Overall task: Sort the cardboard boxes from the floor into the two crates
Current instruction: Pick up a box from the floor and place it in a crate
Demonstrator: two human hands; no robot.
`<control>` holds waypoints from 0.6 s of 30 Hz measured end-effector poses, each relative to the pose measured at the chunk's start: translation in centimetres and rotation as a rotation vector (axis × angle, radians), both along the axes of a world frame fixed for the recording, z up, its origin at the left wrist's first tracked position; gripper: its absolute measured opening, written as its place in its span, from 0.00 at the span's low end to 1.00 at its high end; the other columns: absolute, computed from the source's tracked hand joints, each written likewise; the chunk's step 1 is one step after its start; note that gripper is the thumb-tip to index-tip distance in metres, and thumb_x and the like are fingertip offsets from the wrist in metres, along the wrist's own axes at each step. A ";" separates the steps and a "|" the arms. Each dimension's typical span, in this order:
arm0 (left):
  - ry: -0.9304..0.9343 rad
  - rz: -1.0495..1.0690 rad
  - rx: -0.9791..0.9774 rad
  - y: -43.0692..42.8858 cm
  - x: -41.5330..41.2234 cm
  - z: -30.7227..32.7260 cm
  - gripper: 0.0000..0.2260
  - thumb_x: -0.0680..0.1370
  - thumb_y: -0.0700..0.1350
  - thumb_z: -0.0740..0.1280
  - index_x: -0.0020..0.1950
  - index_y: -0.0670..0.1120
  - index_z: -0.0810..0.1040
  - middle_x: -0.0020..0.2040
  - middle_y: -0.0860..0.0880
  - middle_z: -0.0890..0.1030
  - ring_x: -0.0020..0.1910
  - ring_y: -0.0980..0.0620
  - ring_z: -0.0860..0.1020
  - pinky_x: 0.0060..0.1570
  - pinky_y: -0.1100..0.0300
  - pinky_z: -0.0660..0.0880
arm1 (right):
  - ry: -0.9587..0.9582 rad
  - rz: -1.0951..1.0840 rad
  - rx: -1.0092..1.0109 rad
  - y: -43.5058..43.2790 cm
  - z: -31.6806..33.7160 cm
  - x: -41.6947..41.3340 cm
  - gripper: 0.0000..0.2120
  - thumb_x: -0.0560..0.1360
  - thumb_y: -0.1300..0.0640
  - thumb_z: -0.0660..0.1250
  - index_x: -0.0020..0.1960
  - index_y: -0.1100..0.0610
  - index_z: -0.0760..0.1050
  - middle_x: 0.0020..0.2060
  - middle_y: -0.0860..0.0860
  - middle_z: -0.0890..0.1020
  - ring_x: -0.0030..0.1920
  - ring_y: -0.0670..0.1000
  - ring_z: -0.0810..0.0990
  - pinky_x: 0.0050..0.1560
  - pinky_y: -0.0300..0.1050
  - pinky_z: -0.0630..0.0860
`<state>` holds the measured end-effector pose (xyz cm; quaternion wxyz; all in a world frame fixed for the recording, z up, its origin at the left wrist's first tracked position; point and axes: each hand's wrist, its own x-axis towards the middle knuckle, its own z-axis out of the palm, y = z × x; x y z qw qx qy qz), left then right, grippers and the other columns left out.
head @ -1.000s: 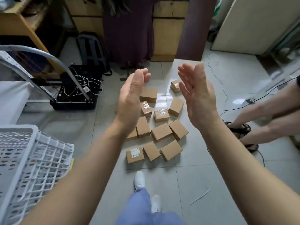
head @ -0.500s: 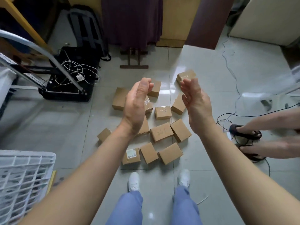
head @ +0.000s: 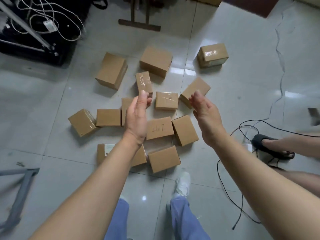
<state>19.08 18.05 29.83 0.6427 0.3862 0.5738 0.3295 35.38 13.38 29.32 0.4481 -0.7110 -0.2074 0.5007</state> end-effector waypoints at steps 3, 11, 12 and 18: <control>0.135 -0.055 -0.023 0.4 0.4 -8.1 0.18 0.81 0.57 0.54 0.59 0.48 0.75 0.56 0.50 0.78 0.62 0.50 0.74 0.62 0.59 0.68 | -0.078 0.105 -0.083 0.3 -8.1 1.0 0.14 0.76 0.36 0.60 0.50 0.45 0.76 0.44 0.36 0.81 0.52 0.37 0.77 0.46 0.34 0.69; 0.417 -0.035 -0.186 0.3 -1.3 -29.3 0.16 0.82 0.56 0.52 0.42 0.51 0.71 0.49 0.48 0.76 0.52 0.48 0.74 0.50 0.57 0.67 | -0.011 0.209 -0.294 0.1 -28.8 0.6 0.17 0.78 0.36 0.56 0.46 0.46 0.76 0.41 0.37 0.83 0.46 0.37 0.80 0.49 0.34 0.74; 0.440 -0.039 -0.211 0.1 -1.6 -31.6 0.16 0.82 0.56 0.52 0.44 0.49 0.72 0.50 0.47 0.76 0.53 0.48 0.74 0.51 0.57 0.67 | 0.004 0.215 -0.337 -0.2 -31.3 0.5 0.19 0.78 0.37 0.55 0.50 0.48 0.78 0.46 0.42 0.84 0.51 0.42 0.80 0.55 0.40 0.74; 0.493 -0.028 -0.326 -0.4 -2.0 -41.4 0.20 0.82 0.57 0.52 0.56 0.43 0.74 0.49 0.48 0.76 0.48 0.50 0.75 0.44 0.59 0.67 | -0.020 0.163 -0.436 -0.8 -40.9 -0.2 0.22 0.80 0.42 0.56 0.63 0.56 0.76 0.53 0.49 0.81 0.52 0.46 0.78 0.50 0.40 0.74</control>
